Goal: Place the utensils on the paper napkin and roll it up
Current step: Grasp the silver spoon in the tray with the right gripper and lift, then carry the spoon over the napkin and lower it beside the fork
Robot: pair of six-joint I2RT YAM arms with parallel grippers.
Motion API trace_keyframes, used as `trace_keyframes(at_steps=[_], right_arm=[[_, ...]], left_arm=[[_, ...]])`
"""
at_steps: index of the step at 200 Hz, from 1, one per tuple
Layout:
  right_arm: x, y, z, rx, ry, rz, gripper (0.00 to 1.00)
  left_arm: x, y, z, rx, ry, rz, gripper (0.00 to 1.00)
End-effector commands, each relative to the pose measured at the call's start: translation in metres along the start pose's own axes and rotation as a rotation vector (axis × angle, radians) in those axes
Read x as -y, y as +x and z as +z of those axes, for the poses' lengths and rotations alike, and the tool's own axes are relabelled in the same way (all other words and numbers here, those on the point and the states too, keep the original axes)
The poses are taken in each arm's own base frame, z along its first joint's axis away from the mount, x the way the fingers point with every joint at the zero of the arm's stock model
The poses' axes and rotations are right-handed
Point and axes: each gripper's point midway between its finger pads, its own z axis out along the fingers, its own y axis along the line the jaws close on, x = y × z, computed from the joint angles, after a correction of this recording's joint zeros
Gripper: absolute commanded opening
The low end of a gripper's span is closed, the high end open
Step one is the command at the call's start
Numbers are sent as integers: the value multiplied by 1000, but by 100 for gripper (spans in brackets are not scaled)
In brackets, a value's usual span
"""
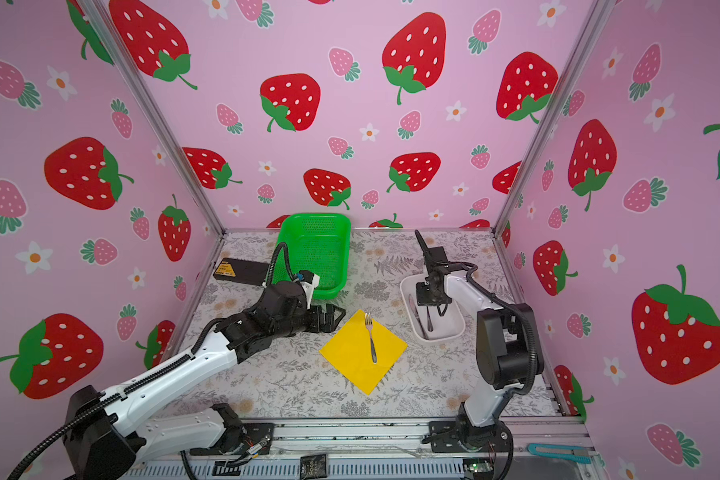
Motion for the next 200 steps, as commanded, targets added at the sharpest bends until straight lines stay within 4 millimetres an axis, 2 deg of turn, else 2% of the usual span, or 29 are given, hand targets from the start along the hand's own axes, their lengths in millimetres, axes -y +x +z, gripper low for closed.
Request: trace_keyframes(at_steps=[1,21,49,78,105,127,147,200], right_arm=[[-20,-7,-35,16,-84,6,6],[-43,-4,-51,10,-152,-4,6],[-96,10,-58,-3,-232,-42,6],[-156,38,-39,-51,-313,-39,6],[-192,63,-16,-107,-320,-53,6],[-203,78,-1,-148,-299,-59,6],[-201,88,12,-170,-252,-52,6],[-204,98,28,-208,-258,-12,6]], left_arm=[[-3,1,-1,10,-1,14,100],[-6,4,-1,9,-8,18,100],[-9,8,-4,7,-10,23,100],[-15,15,-10,11,-18,16,100],[-21,24,-17,1,-35,26,100],[-26,29,-23,1,-42,30,100],[-28,31,-27,5,-45,32,100],[-29,33,-28,2,-45,29,100]])
